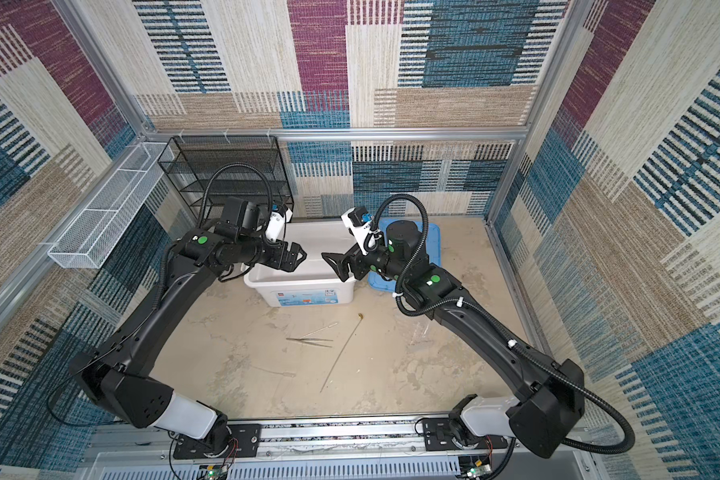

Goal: Organize the chemistry lab equipment
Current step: 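Move the left gripper out of the tub toward the brass-tipped rod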

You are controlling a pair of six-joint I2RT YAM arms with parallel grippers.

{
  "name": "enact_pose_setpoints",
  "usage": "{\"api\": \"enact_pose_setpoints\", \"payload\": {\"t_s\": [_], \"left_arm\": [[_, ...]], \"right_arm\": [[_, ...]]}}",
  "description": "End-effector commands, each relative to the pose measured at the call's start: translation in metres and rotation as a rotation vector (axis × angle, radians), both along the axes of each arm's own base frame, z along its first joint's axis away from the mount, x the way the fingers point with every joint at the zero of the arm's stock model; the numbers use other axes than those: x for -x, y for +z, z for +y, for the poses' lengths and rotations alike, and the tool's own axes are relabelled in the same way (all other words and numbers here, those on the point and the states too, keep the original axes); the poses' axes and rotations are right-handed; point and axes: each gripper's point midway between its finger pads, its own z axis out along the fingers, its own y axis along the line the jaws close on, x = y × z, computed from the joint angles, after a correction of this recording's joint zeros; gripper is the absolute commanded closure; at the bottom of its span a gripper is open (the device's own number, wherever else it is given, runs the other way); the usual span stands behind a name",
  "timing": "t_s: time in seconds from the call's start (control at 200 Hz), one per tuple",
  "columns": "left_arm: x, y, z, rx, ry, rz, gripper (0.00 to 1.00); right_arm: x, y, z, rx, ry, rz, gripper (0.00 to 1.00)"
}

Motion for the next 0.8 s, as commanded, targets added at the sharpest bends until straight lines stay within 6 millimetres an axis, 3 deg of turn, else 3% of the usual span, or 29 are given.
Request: {"api": "enact_pose_setpoints", "payload": {"t_s": [0.0, 0.21, 0.416, 0.621, 0.796], "left_arm": [[0.028, -0.003, -0.018, -0.003, -0.096, -0.003, 0.08], [0.079, -0.04, -0.047, -0.012, -0.18, 0.099, 0.1], [0.11, -0.083, -0.084, -0.006, -0.294, 0.11, 0.16], [0.113, -0.138, -0.113, -0.037, -0.303, 0.194, 0.28], [0.106, -0.173, -0.123, -0.053, -0.267, 0.226, 0.39]], "right_arm": [[0.021, -0.018, -0.017, 0.003, -0.026, 0.114, 0.01], [0.056, -0.054, -0.055, -0.037, -0.112, 0.189, 0.01], [0.073, -0.101, -0.069, -0.023, -0.143, 0.292, 0.01], [0.075, -0.132, -0.075, -0.02, -0.183, 0.363, 0.01], [0.072, -0.154, -0.09, -0.01, -0.281, 0.408, 0.01]]}}
